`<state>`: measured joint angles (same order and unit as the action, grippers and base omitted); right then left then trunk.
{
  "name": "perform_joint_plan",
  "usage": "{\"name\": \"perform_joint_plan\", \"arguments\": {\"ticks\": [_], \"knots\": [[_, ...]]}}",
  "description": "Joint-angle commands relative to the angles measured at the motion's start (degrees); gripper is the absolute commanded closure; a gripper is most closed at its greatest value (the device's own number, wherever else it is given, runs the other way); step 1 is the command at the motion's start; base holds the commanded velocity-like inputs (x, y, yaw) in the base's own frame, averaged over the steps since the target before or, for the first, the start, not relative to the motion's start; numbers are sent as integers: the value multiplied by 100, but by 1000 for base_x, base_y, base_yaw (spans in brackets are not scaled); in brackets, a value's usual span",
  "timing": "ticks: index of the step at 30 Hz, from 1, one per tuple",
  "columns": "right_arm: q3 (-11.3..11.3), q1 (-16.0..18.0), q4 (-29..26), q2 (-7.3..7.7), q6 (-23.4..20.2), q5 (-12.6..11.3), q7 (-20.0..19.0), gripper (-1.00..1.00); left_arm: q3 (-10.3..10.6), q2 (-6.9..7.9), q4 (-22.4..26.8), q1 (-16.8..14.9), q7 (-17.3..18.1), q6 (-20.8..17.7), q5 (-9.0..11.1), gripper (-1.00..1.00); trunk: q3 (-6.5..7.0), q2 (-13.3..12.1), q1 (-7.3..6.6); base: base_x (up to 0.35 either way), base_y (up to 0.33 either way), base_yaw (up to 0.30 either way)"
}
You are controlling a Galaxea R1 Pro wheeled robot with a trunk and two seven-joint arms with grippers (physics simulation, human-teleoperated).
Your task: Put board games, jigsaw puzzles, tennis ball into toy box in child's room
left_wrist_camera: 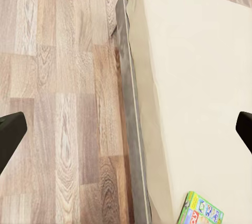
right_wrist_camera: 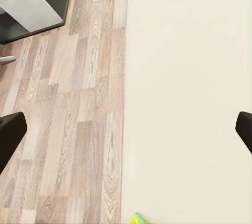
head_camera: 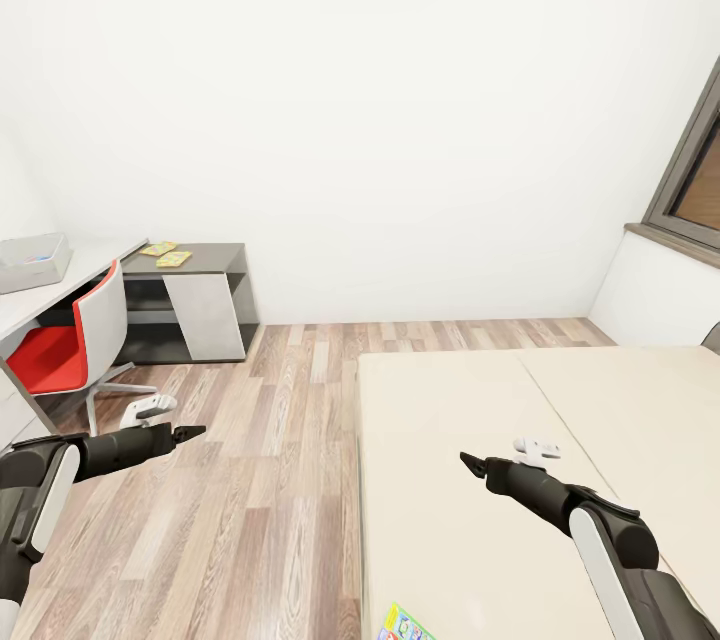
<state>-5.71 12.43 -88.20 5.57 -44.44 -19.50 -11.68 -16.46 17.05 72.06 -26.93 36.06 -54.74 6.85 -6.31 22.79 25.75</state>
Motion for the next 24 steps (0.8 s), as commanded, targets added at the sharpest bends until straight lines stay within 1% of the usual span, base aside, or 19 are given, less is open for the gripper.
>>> {"name": "perform_joint_plan", "arguments": {"ticks": [1, 9, 24], "knots": [[-9, 6, -5, -1, -30, 19, -37, -100, -5, 0, 1, -6, -12, -46, 44, -100, -13, 13, 4, 0, 0, 0], [-9, 6, -5, -3, -30, 17, -36, -100, -6, 0, 1, -6, -12, -46, 44, -100, -13, 13, 4, 0, 56, 0], [-9, 6, 4, -3, -30, 17, -36, -100, -6, 0, 1, -6, -12, -46, 44, -100, -13, 13, 4, 0, 134, 0]]}}
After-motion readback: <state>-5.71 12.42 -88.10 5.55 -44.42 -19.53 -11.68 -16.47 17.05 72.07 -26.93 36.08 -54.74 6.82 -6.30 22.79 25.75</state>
